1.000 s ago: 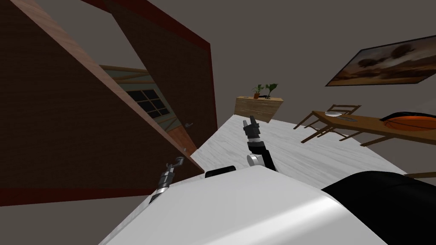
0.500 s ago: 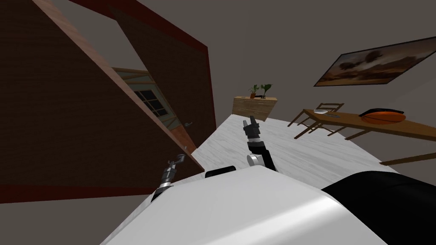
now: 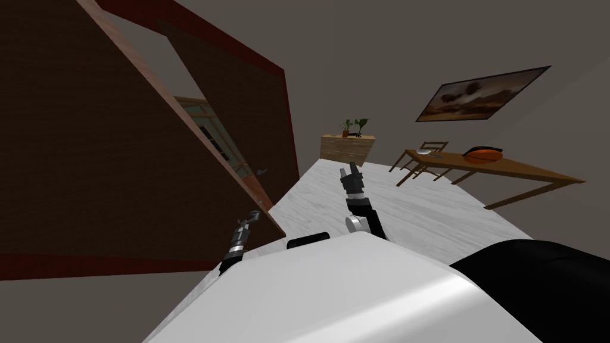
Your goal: Pull the door open
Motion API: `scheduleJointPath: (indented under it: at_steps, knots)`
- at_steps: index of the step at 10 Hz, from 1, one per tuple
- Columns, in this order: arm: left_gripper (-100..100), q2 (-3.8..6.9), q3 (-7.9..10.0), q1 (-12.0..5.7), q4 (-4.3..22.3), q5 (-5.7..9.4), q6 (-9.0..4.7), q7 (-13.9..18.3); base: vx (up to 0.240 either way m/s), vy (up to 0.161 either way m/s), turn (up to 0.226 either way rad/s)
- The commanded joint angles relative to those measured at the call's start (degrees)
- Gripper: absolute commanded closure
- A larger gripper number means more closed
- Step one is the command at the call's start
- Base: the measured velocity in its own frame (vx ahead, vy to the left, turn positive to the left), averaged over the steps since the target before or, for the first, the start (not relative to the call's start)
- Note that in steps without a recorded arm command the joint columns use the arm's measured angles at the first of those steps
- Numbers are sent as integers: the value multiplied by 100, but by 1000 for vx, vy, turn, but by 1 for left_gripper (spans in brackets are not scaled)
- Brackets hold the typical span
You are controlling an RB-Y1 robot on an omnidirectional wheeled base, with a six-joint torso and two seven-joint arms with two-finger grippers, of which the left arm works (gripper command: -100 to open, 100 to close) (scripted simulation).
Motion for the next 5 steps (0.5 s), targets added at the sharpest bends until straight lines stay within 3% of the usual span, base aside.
scheduleJointPath:
  at_steps: [1, 5]
  knots:
    - [100, -72, -120, -142, -25, 50, 171, -68, -147, 56, -91]
    - [100, -95, -250, -549, 234, 201, 311, -177, -205, 58, -106]
